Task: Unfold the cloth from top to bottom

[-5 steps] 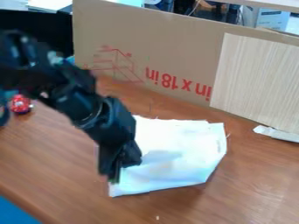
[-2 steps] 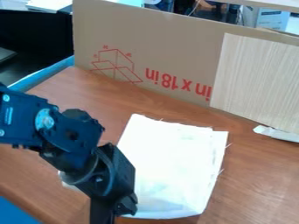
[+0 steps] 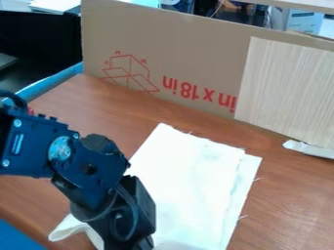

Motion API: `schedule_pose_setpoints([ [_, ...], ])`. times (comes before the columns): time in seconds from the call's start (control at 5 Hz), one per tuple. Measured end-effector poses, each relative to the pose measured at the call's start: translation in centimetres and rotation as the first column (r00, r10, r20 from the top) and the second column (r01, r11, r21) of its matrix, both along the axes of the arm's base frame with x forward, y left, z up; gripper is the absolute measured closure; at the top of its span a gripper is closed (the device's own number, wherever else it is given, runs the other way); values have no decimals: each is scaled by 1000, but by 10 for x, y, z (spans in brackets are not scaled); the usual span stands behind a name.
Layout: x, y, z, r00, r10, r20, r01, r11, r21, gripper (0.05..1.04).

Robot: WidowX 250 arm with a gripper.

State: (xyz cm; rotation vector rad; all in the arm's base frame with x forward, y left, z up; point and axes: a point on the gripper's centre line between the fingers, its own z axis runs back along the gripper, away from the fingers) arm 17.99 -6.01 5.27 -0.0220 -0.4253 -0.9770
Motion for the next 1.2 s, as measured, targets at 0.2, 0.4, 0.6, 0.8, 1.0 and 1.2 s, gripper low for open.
schedule_pose_setpoints([
  [0.2,-6,0,-2,999,0,-49,0,1000,-1,1033],
  [0.4,-6,-3,-3,992,-35,-121,36,999,6,1020],
  [0.6,-4,0,5,985,-63,-162,65,998,5,890],
  [0.8,1,4,15,974,-97,-206,98,995,-4,607],
  [1.0,7,9,22,970,-107,-218,107,994,-13,332],
  [1.2,19,17,35,974,-111,-196,109,994,-19,100],
])
